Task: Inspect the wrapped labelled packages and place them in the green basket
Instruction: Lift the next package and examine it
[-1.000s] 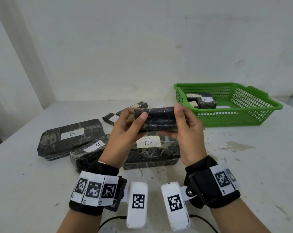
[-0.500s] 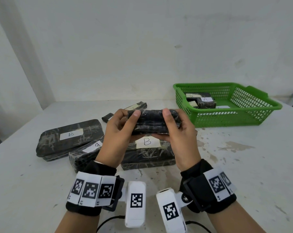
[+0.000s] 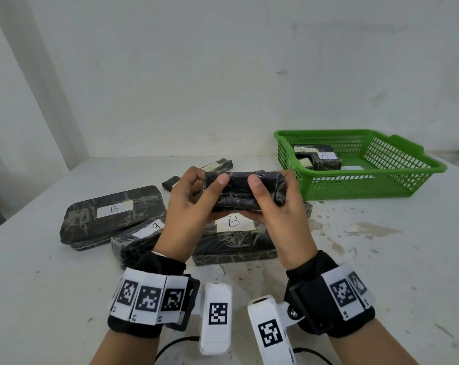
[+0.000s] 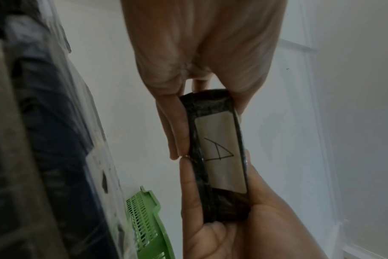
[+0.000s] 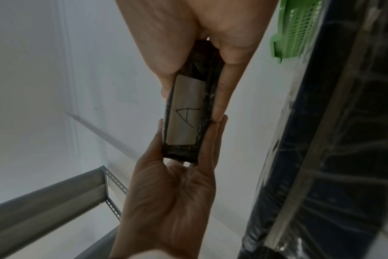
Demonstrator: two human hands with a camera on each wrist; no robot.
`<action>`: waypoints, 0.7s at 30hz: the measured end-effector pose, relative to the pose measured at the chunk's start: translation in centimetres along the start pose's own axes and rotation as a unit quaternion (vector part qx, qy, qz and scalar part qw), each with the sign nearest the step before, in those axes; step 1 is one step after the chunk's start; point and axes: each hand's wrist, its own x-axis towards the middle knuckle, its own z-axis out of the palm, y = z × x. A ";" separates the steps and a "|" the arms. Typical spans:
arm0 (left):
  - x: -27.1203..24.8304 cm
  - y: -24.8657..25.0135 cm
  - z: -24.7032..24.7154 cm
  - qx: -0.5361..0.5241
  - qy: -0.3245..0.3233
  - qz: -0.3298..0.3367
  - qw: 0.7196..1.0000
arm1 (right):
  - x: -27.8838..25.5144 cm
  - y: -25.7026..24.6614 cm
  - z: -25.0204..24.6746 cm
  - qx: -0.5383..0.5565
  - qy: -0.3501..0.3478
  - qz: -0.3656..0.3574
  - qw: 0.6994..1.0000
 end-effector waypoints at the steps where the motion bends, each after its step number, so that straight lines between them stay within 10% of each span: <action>1: 0.0 0.0 0.0 -0.002 -0.001 0.000 1.000 | 0.0 0.0 0.1 0.001 0.001 0.005 1.000; 21: 0.0 -0.2 -0.5 -0.039 -0.032 -0.034 0.998 | 0.0 0.6 0.0 -0.015 0.015 0.001 1.000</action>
